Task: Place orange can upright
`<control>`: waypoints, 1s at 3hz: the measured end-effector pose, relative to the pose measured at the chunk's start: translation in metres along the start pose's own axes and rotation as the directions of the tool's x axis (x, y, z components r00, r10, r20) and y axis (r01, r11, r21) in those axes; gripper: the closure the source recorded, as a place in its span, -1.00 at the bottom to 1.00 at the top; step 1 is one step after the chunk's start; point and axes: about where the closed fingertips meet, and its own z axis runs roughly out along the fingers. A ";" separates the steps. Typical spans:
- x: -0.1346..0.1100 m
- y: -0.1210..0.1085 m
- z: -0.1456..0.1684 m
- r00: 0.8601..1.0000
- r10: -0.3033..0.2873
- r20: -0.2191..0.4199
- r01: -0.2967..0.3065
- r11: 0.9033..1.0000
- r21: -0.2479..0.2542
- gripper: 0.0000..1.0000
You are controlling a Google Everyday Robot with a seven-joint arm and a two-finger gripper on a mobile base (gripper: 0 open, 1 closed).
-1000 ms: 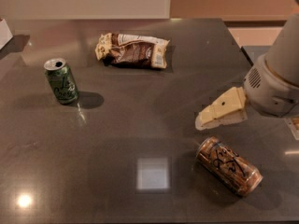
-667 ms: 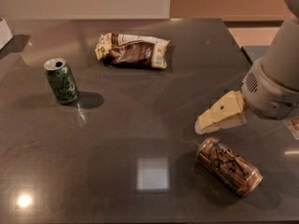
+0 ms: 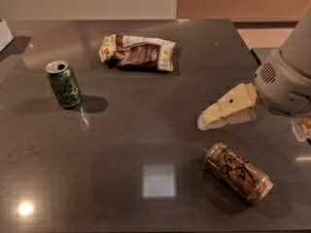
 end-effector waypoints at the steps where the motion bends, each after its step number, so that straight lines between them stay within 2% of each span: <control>1: -0.011 -0.011 0.002 0.998 -0.049 0.033 0.048 0.998 0.042 -1.00; 2: -0.030 -0.022 0.009 0.973 -0.221 0.062 0.218 0.975 0.051 -1.00; 3: -0.051 -0.017 0.021 0.914 -0.398 0.082 0.401 0.916 -0.020 -1.00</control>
Offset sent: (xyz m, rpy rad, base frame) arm -0.0737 0.0099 -0.0402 -0.1621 0.0333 0.7864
